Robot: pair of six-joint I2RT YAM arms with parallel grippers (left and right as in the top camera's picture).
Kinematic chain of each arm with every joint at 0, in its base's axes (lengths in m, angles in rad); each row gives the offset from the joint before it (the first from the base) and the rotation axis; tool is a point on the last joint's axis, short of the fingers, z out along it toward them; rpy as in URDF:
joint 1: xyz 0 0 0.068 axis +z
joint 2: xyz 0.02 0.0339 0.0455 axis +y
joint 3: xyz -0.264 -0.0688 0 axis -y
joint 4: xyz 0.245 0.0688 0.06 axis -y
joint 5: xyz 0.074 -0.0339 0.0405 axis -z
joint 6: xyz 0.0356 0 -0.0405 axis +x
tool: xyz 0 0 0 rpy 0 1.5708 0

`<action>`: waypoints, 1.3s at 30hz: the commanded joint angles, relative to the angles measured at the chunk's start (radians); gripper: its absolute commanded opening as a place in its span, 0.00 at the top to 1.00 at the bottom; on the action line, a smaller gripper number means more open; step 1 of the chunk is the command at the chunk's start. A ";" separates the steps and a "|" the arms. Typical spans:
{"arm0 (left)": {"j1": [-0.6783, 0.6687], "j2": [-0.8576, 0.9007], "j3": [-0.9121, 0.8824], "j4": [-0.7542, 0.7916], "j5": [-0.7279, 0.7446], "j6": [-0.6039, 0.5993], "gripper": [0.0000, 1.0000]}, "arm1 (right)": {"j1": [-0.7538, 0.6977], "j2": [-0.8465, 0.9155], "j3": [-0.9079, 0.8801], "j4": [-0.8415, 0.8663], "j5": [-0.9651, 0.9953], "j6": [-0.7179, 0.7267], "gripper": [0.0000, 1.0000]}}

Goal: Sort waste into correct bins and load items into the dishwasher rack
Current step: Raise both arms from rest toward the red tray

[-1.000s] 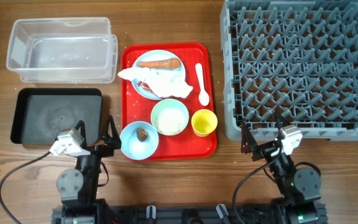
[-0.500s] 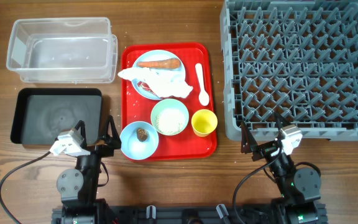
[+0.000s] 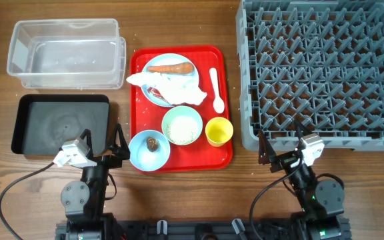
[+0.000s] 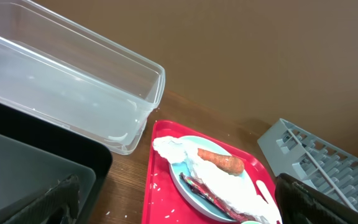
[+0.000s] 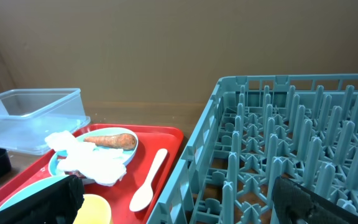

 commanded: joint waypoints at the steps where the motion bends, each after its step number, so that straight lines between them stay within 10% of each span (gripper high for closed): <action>1: 0.000 -0.011 -0.006 -0.002 0.012 0.023 0.00 | -0.003 -0.005 -0.001 0.002 -0.016 0.017 0.00; 26: 0.000 0.012 0.076 0.078 0.122 0.038 0.00 | -0.003 -0.005 0.011 0.085 0.016 0.100 0.00; 39: 0.000 0.887 1.132 -0.691 0.140 0.296 0.00 | -0.003 0.271 0.481 -0.151 -0.119 -0.060 0.00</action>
